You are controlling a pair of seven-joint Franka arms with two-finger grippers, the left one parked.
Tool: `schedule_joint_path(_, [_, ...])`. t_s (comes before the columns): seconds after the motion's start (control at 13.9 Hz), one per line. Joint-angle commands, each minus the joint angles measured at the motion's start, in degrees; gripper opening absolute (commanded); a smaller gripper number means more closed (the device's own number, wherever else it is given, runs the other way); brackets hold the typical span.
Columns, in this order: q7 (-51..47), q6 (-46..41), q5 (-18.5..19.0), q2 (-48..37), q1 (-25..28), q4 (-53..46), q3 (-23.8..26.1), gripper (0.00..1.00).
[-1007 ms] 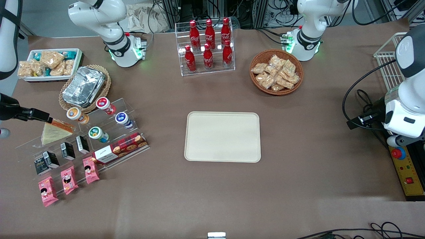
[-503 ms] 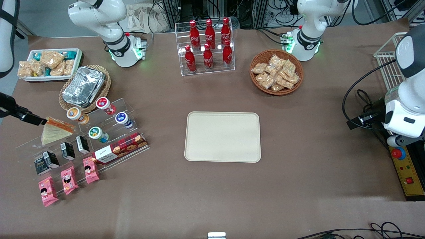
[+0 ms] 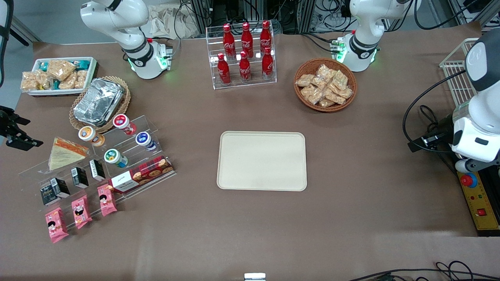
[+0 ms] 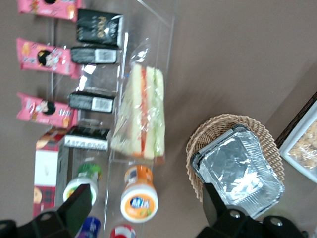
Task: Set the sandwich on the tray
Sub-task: 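Close the right gripper on the wrapped triangular sandwich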
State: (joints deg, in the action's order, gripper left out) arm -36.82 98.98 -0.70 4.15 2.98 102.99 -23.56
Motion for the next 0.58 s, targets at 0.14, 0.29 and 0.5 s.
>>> schedule_joint_path(0.14, [-3.87,6.82,-2.02,-0.46,-1.93,5.55,0.09,1.0])
schedule_joint_path(0.29, [-3.96,9.9,-5.52,-0.11,-2.19,7.13,0.01,1.0])
schedule_joint_path(0.5, [-3.96,11.49,-7.3,1.38,-2.89,7.32,0.0,1.0])
